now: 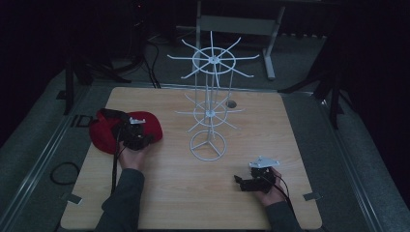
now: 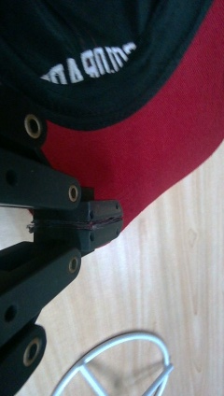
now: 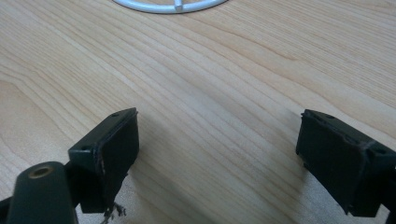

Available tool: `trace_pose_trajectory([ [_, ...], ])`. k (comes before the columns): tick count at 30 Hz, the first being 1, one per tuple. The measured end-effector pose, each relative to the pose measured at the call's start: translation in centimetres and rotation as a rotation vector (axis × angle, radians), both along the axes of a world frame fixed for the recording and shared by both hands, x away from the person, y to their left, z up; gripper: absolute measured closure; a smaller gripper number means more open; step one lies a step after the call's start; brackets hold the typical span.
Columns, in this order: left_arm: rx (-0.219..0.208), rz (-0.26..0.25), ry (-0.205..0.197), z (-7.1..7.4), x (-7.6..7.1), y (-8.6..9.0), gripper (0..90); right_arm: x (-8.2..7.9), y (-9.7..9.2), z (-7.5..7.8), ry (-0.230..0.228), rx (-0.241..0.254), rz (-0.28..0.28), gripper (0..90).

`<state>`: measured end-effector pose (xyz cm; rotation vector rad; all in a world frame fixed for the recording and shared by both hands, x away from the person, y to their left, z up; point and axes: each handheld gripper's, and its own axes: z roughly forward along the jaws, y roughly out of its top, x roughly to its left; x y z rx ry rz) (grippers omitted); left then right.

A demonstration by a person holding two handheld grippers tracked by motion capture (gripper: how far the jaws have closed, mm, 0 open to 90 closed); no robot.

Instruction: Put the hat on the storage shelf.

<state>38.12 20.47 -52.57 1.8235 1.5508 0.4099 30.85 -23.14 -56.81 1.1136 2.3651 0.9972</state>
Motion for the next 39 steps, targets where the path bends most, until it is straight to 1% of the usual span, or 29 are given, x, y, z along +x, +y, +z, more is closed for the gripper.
trace_pose_trajectory([
  [1,0.004,-0.009,0.004,0.0,-0.4,0.1,90.0,0.0,0.0,0.0,0.0,0.0,0.0,13.1],
  [2,0.004,-0.009,0.004,0.0,-0.4,0.1,90.0,0.0,0.0,0.0,0.0,0.0,0.0,13.1],
  [3,-0.001,-0.015,0.007,0.1,-0.9,0.3,90.0,0.0,0.0,0.0,0.001,0.0,0.001,13.1],
  [5,0.005,-0.019,0.011,0.2,-1.4,0.4,90.0,0.0,0.0,0.0,0.0,0.0,0.0,13.1],
  [9,0.016,-0.042,0.011,0.4,-2.6,1.0,90.0,0.0,0.0,0.0,0.0,0.0,0.001,13.1],
  [13,0.02,-0.068,0.008,0.3,-4.0,1.6,90.0,0.0,0.0,0.0,0.001,0.0,0.001,13.1],
  [18,0.012,-0.065,0.003,0.2,-5.5,2.3,90.0,0.0,0.0,0.0,0.0,-0.001,0.001,13.0],
  [20,0.008,-0.047,-0.002,0.1,-6.0,2.7,90.0,0.0,0.0,0.0,0.0,-0.001,0.001,13.1],
  [23,-0.004,-0.023,-0.038,0.4,-6.6,3.1,89.5,0.0,0.0,0.0,-0.002,-0.001,0.002,13.1],
  [26,-0.015,0.003,-0.093,1.2,-7.3,3.2,75.6,0.0,0.0,0.0,-0.002,-0.001,0.002,13.1],
  [27,-0.02,0.009,-0.114,1.4,-7.5,3.2,67.7,0.0,0.0,0.0,-0.002,-0.001,0.002,13.1],
  [28,-0.026,0.008,-0.135,1.7,-7.8,3.3,67.7,0.0,0.0,0.0,-0.002,-0.001,0.002,13.1],
  [29,-0.021,0.011,-0.156,1.9,-8.1,3.3,65.8,0.0,0.0,0.0,-0.002,-0.001,0.003,13.1],
  [30,-0.004,0.026,-0.174,2.2,-8.5,3.3,63.4,0.0,0.0,0.0,-0.002,-0.001,0.002,13.1],
  [32,0.003,0.046,-0.196,2.6,-8.9,3.5,59.5,0.0,0.0,0.0,-0.002,-0.001,0.002,13.1],
  [34,0.02,0.081,-0.214,2.9,-9.3,3.5,55.2,0.0,0.0,0.0,-0.002,-0.001,0.002,13.1],
  [35,0.021,0.092,-0.218,3.0,-9.4,3.6,53.1,0.0,0.0,0.0,-0.002,-0.001,0.003,13.1],
  [36,0.024,0.106,-0.22,3.0,-9.6,3.6,46.8,0.0,0.0,0.0,-0.002,-0.001,0.002,13.1],
  [37,0.032,0.121,-0.221,3.0,-9.6,3.5,46.8,0.0,0.0,0.0,-0.002,-0.001,0.002,13.0],
  [38,0.032,0.142,-0.222,2.9,-9.8,3.5,43.1,0.0,0.0,0.0,-0.002,-0.001,0.002,13.1],
  [39,0.028,0.153,-0.223,2.8,-9.8,3.5,40.8,0.0,0.0,0.0,-0.002,-0.001,0.002,13.1],
])
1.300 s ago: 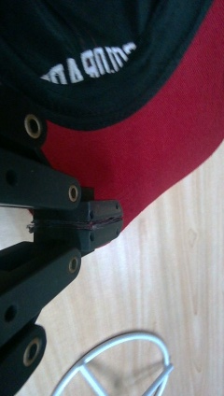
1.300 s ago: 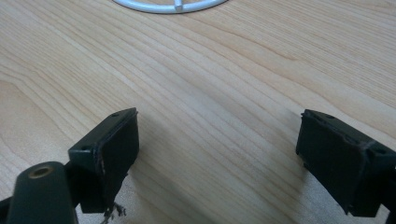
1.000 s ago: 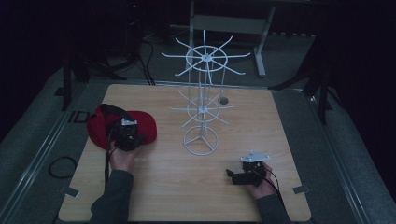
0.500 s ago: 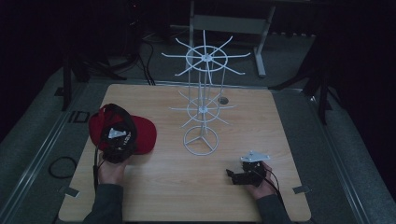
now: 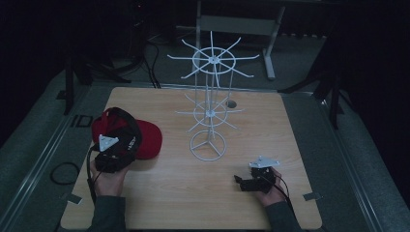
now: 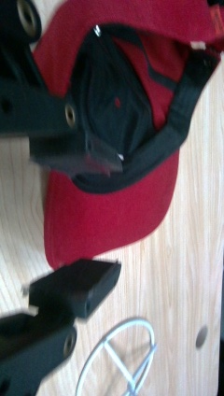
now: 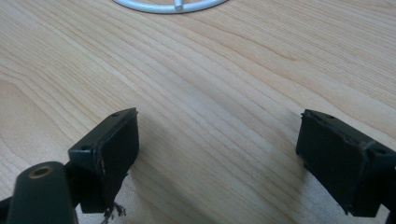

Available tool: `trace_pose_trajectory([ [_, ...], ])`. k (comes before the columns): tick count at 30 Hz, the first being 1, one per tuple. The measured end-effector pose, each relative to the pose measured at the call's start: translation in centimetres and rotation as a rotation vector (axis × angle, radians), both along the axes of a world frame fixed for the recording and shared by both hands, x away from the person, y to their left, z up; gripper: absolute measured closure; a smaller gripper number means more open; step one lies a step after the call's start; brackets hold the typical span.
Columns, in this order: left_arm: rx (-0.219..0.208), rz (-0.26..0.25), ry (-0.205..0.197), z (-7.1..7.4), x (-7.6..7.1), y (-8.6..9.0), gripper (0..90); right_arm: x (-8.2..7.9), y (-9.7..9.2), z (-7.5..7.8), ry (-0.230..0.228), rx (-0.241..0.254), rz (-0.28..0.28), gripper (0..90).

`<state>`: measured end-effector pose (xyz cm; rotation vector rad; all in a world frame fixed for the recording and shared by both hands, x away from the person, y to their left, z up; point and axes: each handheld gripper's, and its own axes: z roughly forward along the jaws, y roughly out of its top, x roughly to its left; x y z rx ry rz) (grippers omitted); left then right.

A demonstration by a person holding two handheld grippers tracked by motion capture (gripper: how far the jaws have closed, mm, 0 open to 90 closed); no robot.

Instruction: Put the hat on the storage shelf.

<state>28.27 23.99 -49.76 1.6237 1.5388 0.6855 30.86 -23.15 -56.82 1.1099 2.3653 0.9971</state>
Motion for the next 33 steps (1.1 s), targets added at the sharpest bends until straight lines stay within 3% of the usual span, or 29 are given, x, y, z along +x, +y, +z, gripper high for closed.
trace_pose_trajectory([
  [7,-0.062,0.104,-0.011,-1.6,-0.7,-0.3,31.0,0.0,0.0,0.0,-0.001,0.0,0.002,13.1],
  [12,-0.054,0.141,0.014,-2.4,-0.8,-0.9,25.8,0.0,0.0,0.0,-0.002,0.0,0.001,13.1],
  [17,-0.071,0.143,0.034,-2.7,-0.8,-1.1,23.9,0.0,0.0,0.0,-0.001,0.0,0.001,13.1],
  [21,-0.118,0.122,0.09,-3.4,-0.6,-0.9,23.9,0.0,0.0,0.0,-0.001,0.0,0.001,13.1],
  [23,-0.148,0.106,0.116,-3.7,-0.1,-0.8,23.9,0.0,0.0,0.0,0.0,0.0,0.0,13.1],
  [33,-0.221,0.06,0.173,-5.3,2.3,-1.1,25.5,0.0,0.0,0.0,0.0,0.0,0.0,13.1],
])
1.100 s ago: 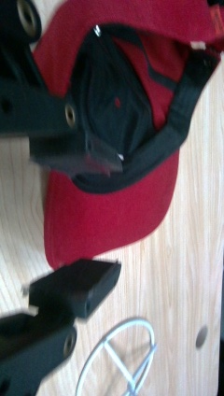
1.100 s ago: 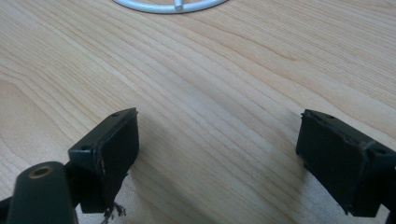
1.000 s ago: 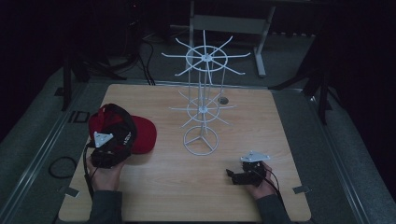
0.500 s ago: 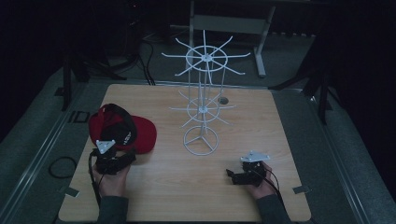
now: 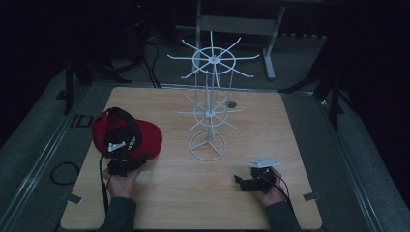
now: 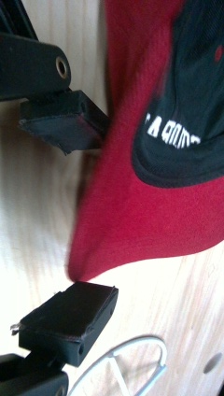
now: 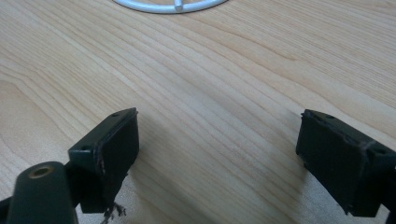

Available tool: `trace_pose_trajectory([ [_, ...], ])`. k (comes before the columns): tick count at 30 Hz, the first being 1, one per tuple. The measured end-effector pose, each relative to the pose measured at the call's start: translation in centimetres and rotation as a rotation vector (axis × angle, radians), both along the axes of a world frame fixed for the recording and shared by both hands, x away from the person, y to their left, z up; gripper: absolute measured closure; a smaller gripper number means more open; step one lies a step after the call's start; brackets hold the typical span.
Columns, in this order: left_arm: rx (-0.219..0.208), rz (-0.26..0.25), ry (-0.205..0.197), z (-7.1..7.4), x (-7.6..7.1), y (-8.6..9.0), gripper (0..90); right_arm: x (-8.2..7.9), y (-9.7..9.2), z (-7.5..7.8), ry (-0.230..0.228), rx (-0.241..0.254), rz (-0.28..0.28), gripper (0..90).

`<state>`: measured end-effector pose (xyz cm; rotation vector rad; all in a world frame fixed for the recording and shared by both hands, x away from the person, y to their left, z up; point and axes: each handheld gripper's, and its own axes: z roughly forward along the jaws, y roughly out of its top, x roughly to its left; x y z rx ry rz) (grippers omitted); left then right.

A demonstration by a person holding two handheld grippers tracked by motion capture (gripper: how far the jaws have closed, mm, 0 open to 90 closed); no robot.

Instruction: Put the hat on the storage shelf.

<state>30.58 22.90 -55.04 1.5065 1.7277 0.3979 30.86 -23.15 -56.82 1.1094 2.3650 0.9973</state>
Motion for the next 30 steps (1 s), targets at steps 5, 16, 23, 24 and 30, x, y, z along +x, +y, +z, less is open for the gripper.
trace_pose_trajectory([
  [5,-0.01,0.02,0.001,-0.6,0.8,-0.5,27.2,0.0,0.0,0.0,0.0,0.0,0.0,13.1],
  [16,0.088,0.039,-0.031,-0.4,0.9,-1.4,53.8,0.0,0.0,0.0,0.0,0.0,0.001,13.1],
  [23,0.11,0.033,-0.075,-0.2,0.7,-1.4,65.7,0.0,0.0,0.0,0.001,0.0,0.0,13.1],
  [24,0.12,0.03,-0.085,-0.1,0.6,-1.5,67.0,0.0,0.0,0.0,0.0,0.0,0.001,13.1],
  [30,0.202,-0.01,-0.139,0.4,0.1,-2.5,74.2,0.0,0.0,0.0,0.001,0.0,0.0,13.1],
])
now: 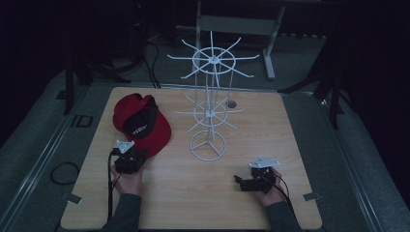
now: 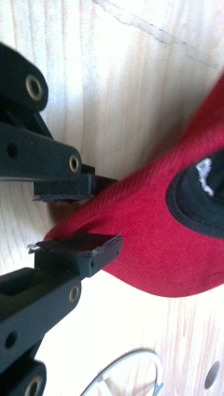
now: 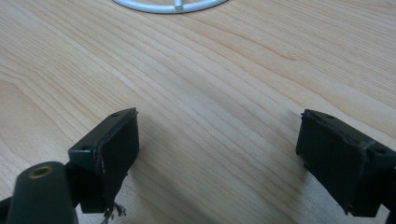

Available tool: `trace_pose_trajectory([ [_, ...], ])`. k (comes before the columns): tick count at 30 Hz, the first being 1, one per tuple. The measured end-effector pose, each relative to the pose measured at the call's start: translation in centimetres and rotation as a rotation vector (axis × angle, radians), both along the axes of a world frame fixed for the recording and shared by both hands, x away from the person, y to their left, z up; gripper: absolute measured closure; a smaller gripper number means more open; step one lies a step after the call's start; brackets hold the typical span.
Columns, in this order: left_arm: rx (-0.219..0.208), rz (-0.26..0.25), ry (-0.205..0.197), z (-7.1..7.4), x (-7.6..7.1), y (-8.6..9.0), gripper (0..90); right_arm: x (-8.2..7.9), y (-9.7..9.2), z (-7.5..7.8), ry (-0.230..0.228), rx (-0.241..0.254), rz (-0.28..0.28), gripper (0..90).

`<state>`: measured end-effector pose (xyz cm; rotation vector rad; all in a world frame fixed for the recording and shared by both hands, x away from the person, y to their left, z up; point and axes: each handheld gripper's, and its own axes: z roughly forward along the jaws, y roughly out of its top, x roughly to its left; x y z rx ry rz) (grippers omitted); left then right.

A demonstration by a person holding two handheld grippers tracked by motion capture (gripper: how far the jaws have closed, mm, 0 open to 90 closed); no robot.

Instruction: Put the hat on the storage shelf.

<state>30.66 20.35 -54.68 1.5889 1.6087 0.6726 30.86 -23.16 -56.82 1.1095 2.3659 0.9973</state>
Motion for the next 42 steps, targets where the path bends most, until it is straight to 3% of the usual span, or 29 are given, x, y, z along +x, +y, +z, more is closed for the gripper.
trace_pose_trajectory([
  [7,0.05,-0.033,-0.049,0.2,-0.7,-1.0,82.7,0.0,0.0,0.0,0.0,0.0,0.0,13.1],
  [11,0.091,-0.075,-0.041,0.0,-0.8,-1.5,85.7,0.0,0.0,0.0,0.0,0.0,0.0,13.1],
  [18,0.059,-0.077,-0.028,-0.5,-0.8,-1.6,85.8,0.0,0.0,0.0,0.0,0.0,-0.001,13.1],
  [30,0.006,-0.074,-0.06,-0.2,-0.8,-1.4,86.6,0.0,0.0,0.0,0.0,0.0,0.0,13.1],
  [35,0.013,-0.093,-0.071,0.2,-0.8,-1.5,86.7,0.0,0.0,0.0,0.0,0.0,-0.001,13.1],
  [37,0.049,-0.087,-0.076,0.2,-0.8,-1.6,86.6,0.0,0.0,0.0,0.0,0.0,-0.001,13.1],
  [42,0.083,-0.09,-0.075,-0.2,-0.9,-2.2,86.5,0.0,0.0,0.0,0.0,0.0,-0.001,13.1],
])
